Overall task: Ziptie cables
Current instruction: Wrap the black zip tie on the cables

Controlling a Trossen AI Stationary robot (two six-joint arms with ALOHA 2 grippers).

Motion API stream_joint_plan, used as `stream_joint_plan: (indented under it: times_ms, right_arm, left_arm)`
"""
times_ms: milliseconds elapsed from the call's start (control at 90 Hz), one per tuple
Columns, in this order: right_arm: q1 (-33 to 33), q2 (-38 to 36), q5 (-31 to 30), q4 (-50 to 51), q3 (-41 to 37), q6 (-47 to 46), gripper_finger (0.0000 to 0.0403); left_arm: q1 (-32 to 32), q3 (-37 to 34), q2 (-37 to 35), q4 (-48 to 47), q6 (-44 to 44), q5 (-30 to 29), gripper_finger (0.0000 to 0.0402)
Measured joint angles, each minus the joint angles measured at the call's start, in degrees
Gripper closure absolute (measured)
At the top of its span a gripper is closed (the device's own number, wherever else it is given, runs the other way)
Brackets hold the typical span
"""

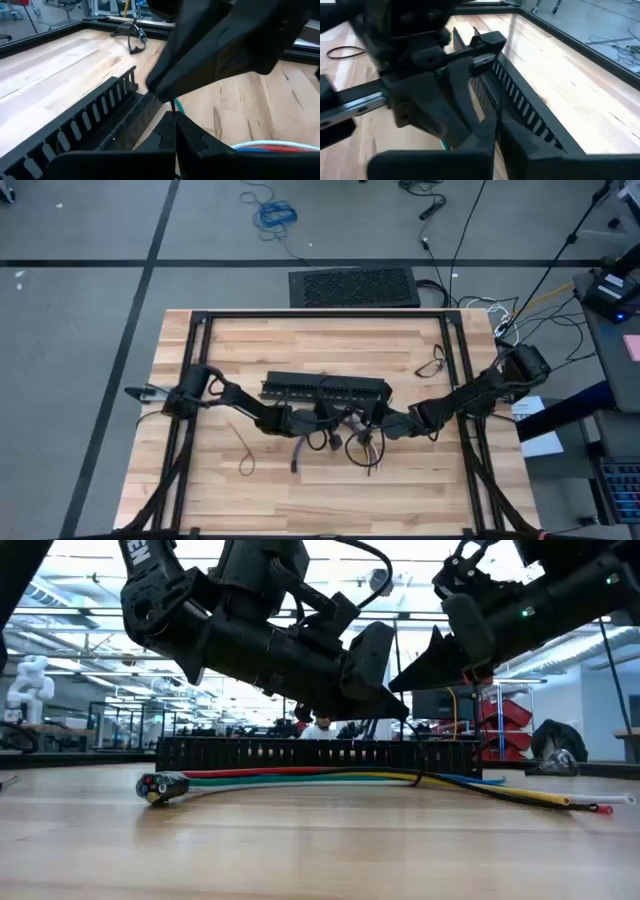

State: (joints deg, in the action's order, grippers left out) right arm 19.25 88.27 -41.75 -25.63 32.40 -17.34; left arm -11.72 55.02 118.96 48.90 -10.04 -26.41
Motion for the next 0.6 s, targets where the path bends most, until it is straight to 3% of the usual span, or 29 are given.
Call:
stream_joint_plan:
  times_ms: [222,378,600]
  right_arm:
    - [-0.02,0.0,1.0,0.37,0.01,1.62,0.0402]
    - [1.56,0.0,1.99,0.83,0.0,5.49,0.0402]
    - [3.04,-2.2,7.48,3.57,-0.04,9.43,0.0403]
  left_arm:
    - [-0.03,-0.02,0.0,-0.15,-0.01,0.54,0.0401]
    - [0.0,0.02,-0.1,-1.33,1.84,5.83,0.0398]
    - [-0.17,0.03,-0.21,-4.52,6.44,9.43,0.0336]
